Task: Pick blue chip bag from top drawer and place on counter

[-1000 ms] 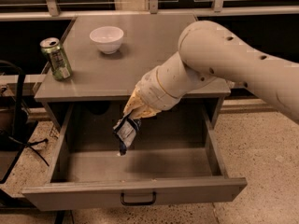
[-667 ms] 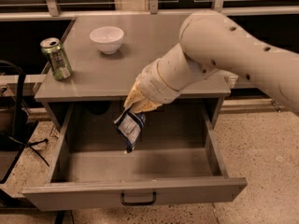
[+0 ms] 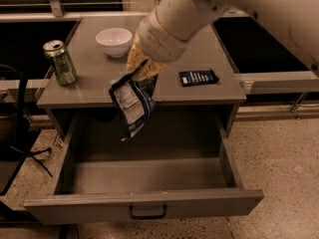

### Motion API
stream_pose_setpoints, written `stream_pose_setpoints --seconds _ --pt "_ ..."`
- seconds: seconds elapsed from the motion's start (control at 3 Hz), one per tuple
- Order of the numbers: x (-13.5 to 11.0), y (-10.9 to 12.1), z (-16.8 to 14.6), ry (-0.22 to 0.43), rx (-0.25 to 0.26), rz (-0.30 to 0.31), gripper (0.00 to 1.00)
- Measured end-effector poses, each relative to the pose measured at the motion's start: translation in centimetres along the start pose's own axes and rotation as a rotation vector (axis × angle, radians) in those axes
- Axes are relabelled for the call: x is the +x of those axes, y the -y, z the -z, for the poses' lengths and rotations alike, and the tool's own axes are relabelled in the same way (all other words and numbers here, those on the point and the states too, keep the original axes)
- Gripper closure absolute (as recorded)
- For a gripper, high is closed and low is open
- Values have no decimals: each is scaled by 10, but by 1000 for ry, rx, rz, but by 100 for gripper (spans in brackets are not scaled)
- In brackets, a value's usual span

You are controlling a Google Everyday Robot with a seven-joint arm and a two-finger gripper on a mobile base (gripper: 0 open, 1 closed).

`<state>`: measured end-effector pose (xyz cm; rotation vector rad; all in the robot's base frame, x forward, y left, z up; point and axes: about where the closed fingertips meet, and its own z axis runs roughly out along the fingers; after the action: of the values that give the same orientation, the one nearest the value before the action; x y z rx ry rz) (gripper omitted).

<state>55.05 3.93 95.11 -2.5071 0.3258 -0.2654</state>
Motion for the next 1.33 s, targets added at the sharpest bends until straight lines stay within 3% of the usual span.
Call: stream_pose_setpoints --seconds 0.33,0.67,1.0,1.33 --pt "20 52 42 -34 -63 23 100" --pt "34 90 66 -64 -69 57 100" --pt "58 122 69 -75 10 120 100" --pt "75 132 63 -79 71 142 100"
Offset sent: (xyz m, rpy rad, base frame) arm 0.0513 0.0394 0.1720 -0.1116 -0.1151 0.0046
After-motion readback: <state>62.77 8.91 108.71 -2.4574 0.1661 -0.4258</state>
